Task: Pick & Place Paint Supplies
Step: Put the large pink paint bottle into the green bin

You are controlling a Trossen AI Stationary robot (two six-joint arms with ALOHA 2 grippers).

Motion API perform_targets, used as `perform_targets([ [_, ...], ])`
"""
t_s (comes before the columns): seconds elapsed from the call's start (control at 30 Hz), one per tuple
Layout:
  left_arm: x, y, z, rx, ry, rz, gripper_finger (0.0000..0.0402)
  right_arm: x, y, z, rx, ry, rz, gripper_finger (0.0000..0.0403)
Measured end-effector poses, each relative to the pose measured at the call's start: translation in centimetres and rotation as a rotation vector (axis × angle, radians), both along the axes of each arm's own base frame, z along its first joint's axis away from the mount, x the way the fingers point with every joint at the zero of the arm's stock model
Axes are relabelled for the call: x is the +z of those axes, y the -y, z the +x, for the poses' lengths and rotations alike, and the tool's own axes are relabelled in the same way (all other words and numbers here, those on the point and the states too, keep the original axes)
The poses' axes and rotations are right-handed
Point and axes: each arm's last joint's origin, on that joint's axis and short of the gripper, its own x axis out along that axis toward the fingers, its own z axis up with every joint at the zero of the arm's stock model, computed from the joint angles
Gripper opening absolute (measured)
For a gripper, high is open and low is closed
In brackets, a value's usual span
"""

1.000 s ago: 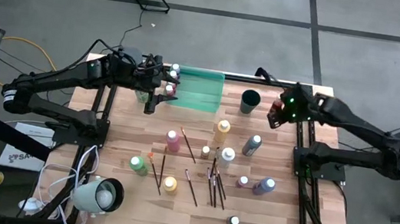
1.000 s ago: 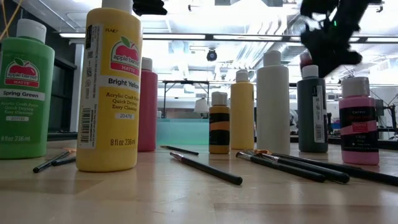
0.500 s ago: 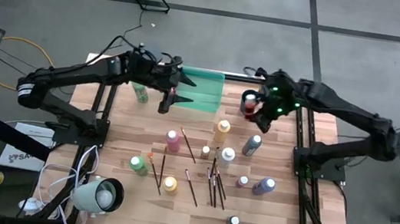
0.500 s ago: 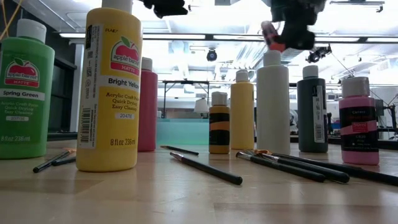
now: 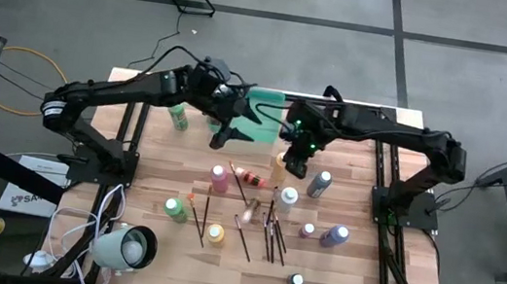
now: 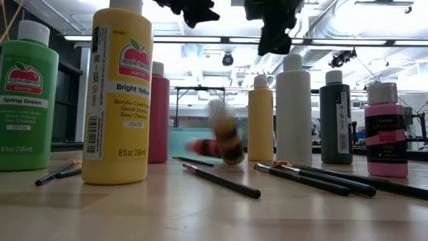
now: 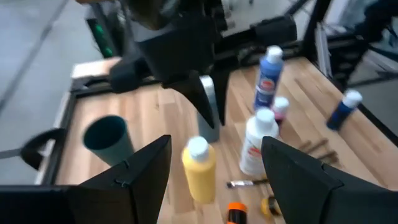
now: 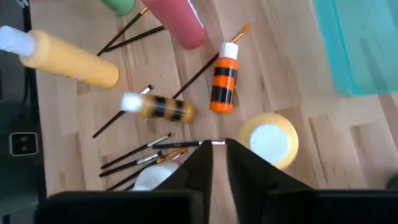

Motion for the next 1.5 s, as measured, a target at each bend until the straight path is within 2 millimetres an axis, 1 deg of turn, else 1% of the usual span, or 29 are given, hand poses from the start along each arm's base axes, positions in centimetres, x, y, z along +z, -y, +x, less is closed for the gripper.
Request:
perform_targets([
  [0.1,-0.4,0.0,0.0,-0.017,-0.031,-0.003,0.0245,-0.5,0.1,0.5,-0.002,-0.012,-0.002,0.0007],
  [0.2,-0.4,0.1,-0.1,-0.025,-0.031,0.005,0.0245,-0.6,0.2,0.5,-0.021,-0.017,-0.035,0.0005],
  [0.4,-0.2,0.1,-0.3,-0.019,-0.024,0.019,0.0245,0.0,0.3,0.7,-0.04,0.036,-0.071,0.0006],
  [0.57,-0.2,0.1,-0.3,-0.018,-0.024,0.02,0.0245,0.1,0.3,0.7,-0.029,0.046,-0.081,0.0023],
  [0.73,-0.2,0.1,-0.3,-0.016,-0.033,0.018,0.0245,0.3,0.4,0.3,-0.052,0.032,-0.104,0.0058],
  [0.87,-0.5,0.2,-1.1,0.034,-0.104,0.05,0.0245,1.9,0.5,-1.3,-0.077,0.063,-0.12,0.0072],
  [0.97,-1.2,0.2,-1.5,0.075,-0.198,0.061,0.0245,3.3,0.5,-2.9,-0.131,0.079,-0.205,0.0071],
  [1.03,-1.8,0.2,-1.2,0.085,-0.232,0.062,0.0245,4.2,0.5,-4.0,-0.167,0.107,-0.261,0.0067],
  [1.13,-2.6,0.5,-0.1,0.074,-0.252,0.066,0.0245,5.1,0.3,-5.6,-0.2,0.185,-0.288,0.0065],
  [1.2,-3.4,0.8,1.0,0.044,-0.256,0.087,0.0245,5.1,0.3,-6.8,-0.233,0.237,-0.28,0.0064],
  [1.3,-5.2,1.0,2.3,0.025,-0.321,0.109,0.0245,4.3,0.4,-8.5,-0.292,0.299,-0.266,0.0064],
  [1.43,-7.2,0.5,3.6,0.037,-0.383,0.109,0.0245,3.2,0.3,-10.8,-0.364,0.373,-0.231,0.0064],
  [1.5,-8.2,0.3,4.2,0.035,-0.414,0.136,0.0245,2.6,0.1,-11.4,-0.383,0.39,-0.217,0.0064],
])
